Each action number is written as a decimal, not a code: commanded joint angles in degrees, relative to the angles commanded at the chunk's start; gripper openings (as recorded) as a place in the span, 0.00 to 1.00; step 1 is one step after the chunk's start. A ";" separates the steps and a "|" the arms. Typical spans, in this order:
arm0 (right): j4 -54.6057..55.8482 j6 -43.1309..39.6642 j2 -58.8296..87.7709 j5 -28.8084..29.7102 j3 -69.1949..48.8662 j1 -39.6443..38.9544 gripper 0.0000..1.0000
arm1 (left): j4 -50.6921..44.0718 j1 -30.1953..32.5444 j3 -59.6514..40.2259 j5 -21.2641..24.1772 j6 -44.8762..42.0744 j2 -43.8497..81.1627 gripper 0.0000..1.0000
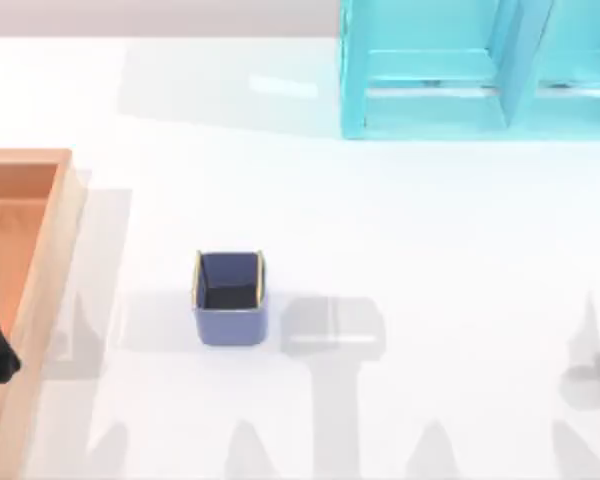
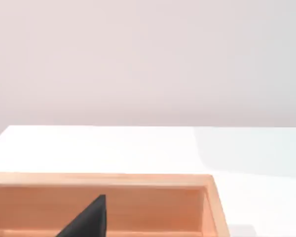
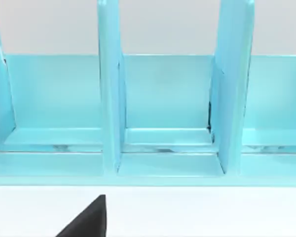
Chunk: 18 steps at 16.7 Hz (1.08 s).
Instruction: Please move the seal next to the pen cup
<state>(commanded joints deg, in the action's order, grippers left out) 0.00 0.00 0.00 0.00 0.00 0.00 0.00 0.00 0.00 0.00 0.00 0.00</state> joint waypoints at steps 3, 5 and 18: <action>-0.69 0.02 0.69 -0.04 -0.69 -0.06 1.00 | 0.00 0.00 0.00 0.00 0.00 0.00 1.00; -3.74 0.12 3.78 -0.13 -3.74 -0.22 1.00 | 0.00 0.00 0.00 0.00 0.00 0.00 1.00; -54.61 1.85 66.20 0.14 -52.08 -1.47 1.00 | 0.00 0.00 0.00 0.00 0.00 0.00 1.00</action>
<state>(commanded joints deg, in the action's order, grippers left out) -54.61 1.85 66.20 0.14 -52.08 -1.47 0.00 0.00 0.00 0.00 0.00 0.00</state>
